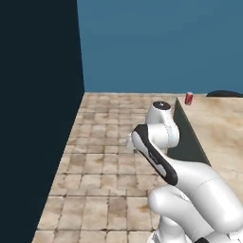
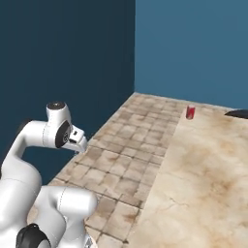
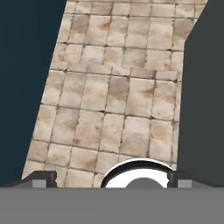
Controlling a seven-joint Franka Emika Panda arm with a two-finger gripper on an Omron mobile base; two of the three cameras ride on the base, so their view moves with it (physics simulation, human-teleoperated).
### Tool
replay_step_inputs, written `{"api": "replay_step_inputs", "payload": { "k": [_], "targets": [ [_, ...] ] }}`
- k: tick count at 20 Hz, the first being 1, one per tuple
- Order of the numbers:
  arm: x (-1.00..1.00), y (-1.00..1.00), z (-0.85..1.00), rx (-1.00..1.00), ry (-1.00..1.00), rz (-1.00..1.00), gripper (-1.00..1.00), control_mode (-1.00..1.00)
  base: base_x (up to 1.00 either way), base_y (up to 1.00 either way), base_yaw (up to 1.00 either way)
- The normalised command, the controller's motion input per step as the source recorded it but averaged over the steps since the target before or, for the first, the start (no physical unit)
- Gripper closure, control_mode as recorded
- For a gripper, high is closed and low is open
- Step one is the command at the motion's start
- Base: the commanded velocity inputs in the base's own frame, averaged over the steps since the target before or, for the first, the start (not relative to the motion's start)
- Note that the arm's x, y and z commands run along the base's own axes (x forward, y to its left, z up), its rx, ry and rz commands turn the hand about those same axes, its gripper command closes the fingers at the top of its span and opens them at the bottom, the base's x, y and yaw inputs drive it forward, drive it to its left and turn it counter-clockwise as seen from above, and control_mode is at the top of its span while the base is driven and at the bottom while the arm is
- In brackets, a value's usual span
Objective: Four empty soda cans are scattered around the kitchen. Gather all the cans and cluster them next to the stove for recycling.
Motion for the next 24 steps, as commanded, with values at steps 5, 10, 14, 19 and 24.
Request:
{"api": "replay_step_inputs", "payload": {
  "k": [5, 10, 14, 19, 24],
  "targets": [
    [0.0, 0.0, 0.0, 0.0, 0.0, 0.0, -1.0, 1.0, 0.6, 0.27, -0.32],
    [0.0, 0.0, 0.0, 0.0, 0.0, 0.0, -1.0, 1.0, 0.61, 0.31, -0.32],
    [0.0, 0.0, 0.0, 0.0, 0.0, 0.0, -1.0, 1.0, 0.59, 0.33, -0.34],
    [0.0, 0.0, 0.0, 0.0, 0.0, 0.0, -1.0, 1.0, 0.57, 0.35, -0.34],
    [0.0, 0.0, 0.0, 0.0, 0.0, 0.0, -1.0, 1.0, 0.56, 0.39, -0.29]
  ]
}}
